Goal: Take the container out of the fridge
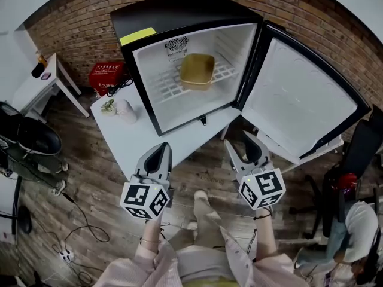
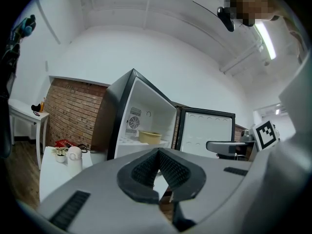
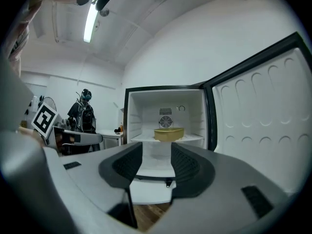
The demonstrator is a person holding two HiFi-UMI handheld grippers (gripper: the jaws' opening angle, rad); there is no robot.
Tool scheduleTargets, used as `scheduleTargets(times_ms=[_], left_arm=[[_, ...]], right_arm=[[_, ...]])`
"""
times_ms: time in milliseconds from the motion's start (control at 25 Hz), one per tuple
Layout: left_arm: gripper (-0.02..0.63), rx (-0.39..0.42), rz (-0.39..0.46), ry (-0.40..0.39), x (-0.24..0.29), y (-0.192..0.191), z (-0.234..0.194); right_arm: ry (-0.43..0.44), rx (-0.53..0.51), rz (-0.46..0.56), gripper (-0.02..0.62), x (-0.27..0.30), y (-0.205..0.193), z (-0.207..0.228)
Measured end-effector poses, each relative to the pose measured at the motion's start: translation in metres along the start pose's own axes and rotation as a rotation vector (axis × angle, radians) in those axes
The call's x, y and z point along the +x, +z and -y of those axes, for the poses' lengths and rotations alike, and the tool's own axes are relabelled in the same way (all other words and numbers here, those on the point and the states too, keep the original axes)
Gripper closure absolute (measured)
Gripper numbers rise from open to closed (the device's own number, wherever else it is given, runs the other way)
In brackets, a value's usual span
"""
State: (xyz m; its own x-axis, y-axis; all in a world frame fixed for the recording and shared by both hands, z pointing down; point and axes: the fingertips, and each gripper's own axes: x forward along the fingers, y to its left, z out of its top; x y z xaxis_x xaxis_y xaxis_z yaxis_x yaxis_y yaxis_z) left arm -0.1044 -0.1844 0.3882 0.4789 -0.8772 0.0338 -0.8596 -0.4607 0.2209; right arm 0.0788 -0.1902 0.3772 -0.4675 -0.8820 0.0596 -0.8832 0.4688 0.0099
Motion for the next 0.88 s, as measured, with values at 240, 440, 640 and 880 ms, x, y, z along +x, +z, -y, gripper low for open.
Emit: scheduleTargets(times_ms=[240,440,640,880], left_arm=[[0.614,0.001,-0.014,0.006,0.038,0.003,-0.016],[0.614,0.004,-0.014,0.025,0.064,0.008,-0.027],[0.614,0.002,-0.016,0.037,0.086,0.013,-0.035],[0.614,-0.009,-0.014,0.053,0.108,0.016,-0.041]], right_arm=[[0.031,-0.035,-0.006,0.426,0.046,0.007,0.017],[0.07,-0.076,-0.007,0.426,0.081,0.015,0.032],[0.125,-0.157,-0.017,0.427,0.113,0.026,0.037],[0.217,-0.276,-0.053,0.427,0.145,0.036,0.035]])
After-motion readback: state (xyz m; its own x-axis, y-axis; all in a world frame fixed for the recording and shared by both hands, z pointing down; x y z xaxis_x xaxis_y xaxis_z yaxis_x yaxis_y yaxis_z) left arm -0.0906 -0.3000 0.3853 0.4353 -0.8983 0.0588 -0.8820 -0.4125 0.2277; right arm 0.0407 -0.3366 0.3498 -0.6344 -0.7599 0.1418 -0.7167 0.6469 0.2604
